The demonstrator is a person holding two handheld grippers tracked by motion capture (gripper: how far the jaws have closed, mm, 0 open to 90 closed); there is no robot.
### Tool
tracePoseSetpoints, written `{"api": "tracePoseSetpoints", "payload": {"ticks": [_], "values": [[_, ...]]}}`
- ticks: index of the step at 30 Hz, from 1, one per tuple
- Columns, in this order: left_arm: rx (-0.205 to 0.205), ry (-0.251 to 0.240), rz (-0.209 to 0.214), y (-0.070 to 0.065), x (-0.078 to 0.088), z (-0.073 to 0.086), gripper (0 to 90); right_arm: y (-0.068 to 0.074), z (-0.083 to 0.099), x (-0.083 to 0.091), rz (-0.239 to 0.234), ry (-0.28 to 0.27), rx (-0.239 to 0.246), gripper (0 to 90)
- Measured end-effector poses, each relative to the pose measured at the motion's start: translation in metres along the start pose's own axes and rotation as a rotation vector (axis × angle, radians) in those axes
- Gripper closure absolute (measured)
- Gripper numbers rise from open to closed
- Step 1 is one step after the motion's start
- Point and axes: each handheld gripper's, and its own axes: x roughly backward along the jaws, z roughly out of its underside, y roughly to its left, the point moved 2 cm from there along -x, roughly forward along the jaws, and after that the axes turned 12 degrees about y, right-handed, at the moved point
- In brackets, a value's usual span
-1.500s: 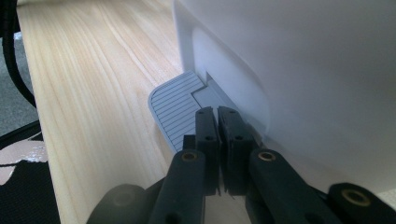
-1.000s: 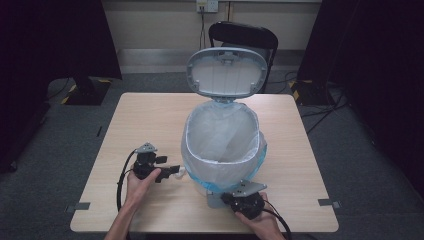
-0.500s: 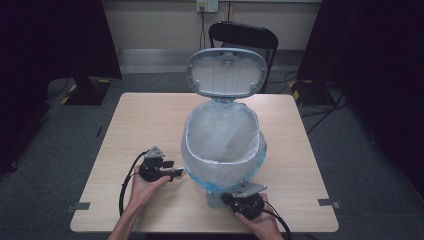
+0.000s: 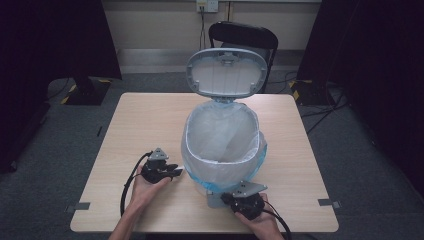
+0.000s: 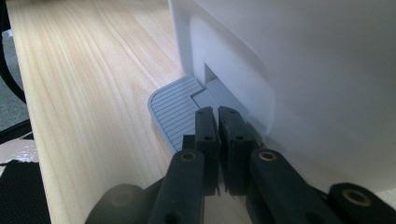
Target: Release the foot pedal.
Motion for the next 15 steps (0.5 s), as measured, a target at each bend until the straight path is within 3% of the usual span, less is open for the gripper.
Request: {"api": "tracePoseSetpoints", "payload": {"ticks": [10,12,15], "values": [[0.106,-0.127,0.031,0.015,0.026,0.002,69.4,-0.001,0.001,0.0,-0.008,-0.004,-0.008,86.9],[0.126,-0.165,0.055,0.017,0.034,0.001,69.4,-0.001,0.001,0.0,-0.009,-0.004,-0.009,86.9],[0.117,-0.197,0.047,0.016,0.044,-0.002,69.4,0.0,0.0,0.0,-0.006,0.001,-0.005,86.9]]}}
